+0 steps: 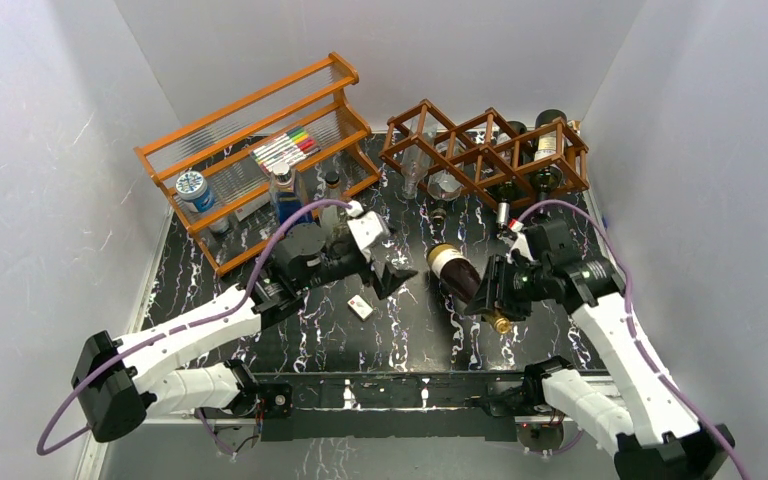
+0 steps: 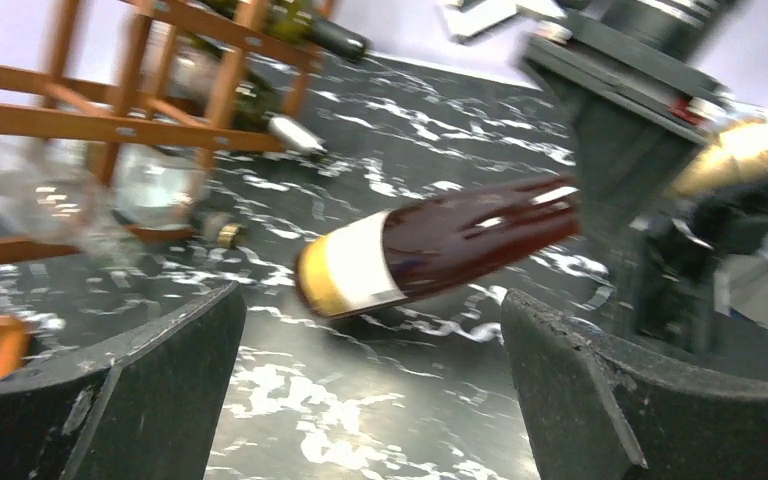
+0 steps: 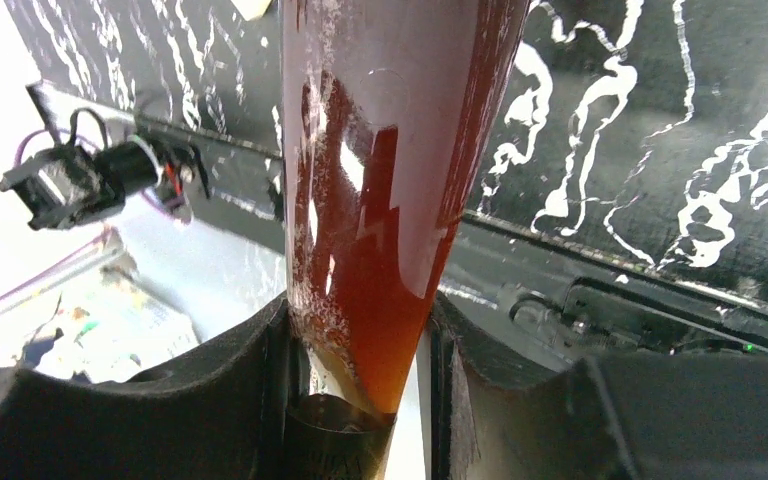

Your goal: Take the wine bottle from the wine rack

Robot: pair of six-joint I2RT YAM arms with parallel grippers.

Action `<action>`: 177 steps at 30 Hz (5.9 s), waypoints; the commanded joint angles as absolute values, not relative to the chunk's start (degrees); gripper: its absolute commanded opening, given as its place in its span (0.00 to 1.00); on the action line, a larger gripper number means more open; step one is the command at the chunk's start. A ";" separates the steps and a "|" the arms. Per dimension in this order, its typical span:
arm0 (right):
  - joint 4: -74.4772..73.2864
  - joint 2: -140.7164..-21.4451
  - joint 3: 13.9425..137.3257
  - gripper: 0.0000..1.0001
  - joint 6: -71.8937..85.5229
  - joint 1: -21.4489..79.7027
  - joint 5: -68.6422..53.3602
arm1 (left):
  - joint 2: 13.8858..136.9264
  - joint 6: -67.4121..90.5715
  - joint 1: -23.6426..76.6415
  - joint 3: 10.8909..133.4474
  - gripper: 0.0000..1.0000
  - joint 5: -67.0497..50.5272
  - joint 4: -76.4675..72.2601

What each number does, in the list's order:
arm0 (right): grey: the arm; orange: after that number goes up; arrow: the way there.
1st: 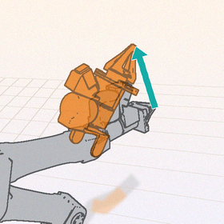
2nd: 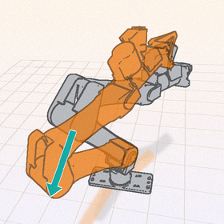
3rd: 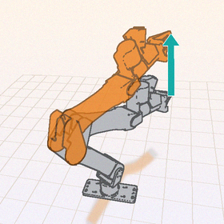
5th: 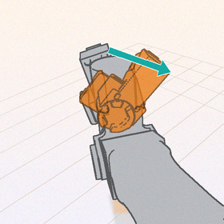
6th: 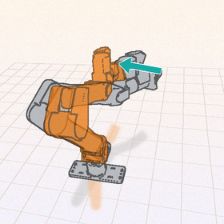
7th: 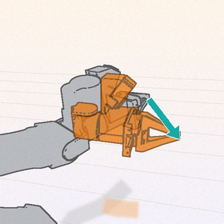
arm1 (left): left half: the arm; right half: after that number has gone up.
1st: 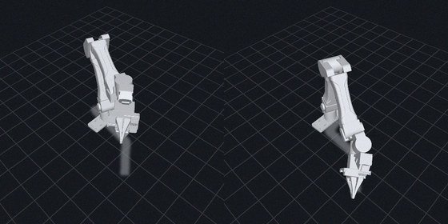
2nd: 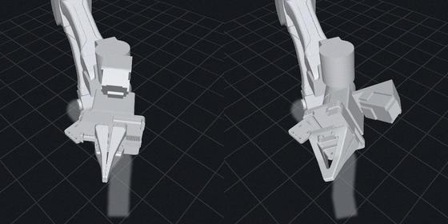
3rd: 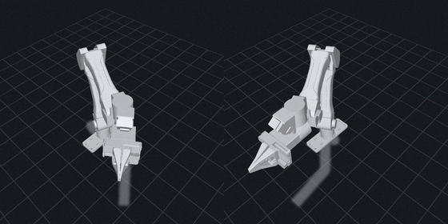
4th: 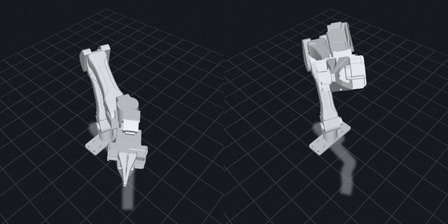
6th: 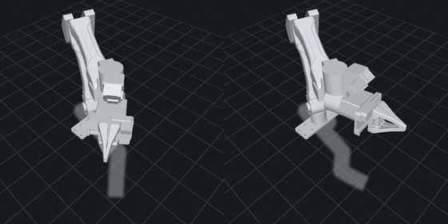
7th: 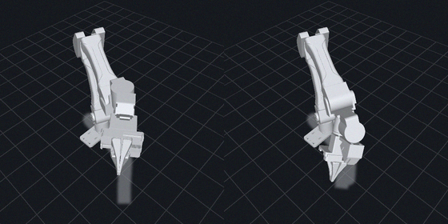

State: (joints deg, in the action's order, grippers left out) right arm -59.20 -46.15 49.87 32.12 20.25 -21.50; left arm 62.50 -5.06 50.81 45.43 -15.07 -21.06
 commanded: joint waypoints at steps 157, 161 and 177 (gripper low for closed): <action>-36.45 -50.62 55.19 0.98 26.20 25.38 5.91 | 38.25 25.68 14.60 36.63 0.98 -27.69 -21.48; -34.48 -48.99 52.61 0.98 27.52 25.39 13.60 | 44.23 23.55 16.39 38.20 0.98 -39.34 -24.10; -16.76 -66.24 57.68 0.97 17.92 21.25 10.83 | 43.88 2.89 23.47 34.87 0.98 -23.66 -21.00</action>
State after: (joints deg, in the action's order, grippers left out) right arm -24.73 -64.31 54.68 21.89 24.88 10.74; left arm 47.72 6.92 23.38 39.99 -27.18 -17.21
